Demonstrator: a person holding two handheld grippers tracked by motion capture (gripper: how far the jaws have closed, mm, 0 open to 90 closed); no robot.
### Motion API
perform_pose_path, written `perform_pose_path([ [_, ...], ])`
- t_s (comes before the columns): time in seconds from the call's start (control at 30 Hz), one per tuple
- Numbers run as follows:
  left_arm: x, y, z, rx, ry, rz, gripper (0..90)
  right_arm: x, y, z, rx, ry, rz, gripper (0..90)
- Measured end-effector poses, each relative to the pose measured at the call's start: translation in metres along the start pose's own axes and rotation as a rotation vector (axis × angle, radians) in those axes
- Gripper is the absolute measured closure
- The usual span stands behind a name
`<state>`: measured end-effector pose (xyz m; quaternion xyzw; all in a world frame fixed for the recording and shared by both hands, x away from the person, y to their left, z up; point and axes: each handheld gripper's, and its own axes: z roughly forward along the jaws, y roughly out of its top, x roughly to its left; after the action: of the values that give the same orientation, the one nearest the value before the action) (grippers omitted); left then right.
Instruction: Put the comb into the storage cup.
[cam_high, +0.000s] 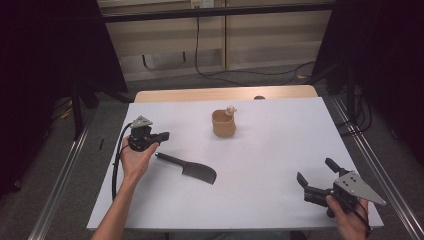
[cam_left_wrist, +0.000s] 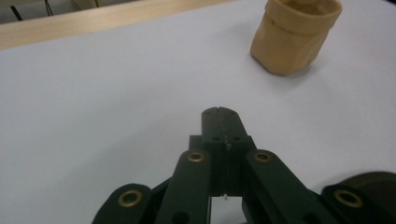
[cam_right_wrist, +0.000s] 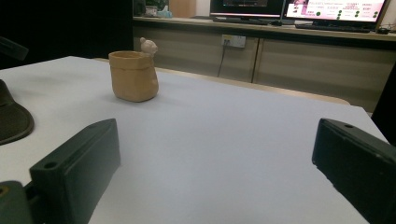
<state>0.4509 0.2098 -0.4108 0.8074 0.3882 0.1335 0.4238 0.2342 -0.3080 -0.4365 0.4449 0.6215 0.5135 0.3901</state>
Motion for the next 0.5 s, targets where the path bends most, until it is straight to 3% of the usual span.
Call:
perform_pose_path([
  [0.33,0.001,-0.006,0.008,0.084,-0.001,-0.014,90.0,-0.001,0.000,0.000,0.000,-0.005,0.001,0.7],
  [0.4,0.001,-0.007,0.011,0.119,0.017,-0.014,90.0,-0.001,0.000,0.000,0.002,-0.003,0.002,0.7],
  [0.5,0.001,-0.009,0.013,0.133,0.023,-0.016,90.0,-0.001,0.000,-0.001,0.001,-0.003,0.001,0.7],
])
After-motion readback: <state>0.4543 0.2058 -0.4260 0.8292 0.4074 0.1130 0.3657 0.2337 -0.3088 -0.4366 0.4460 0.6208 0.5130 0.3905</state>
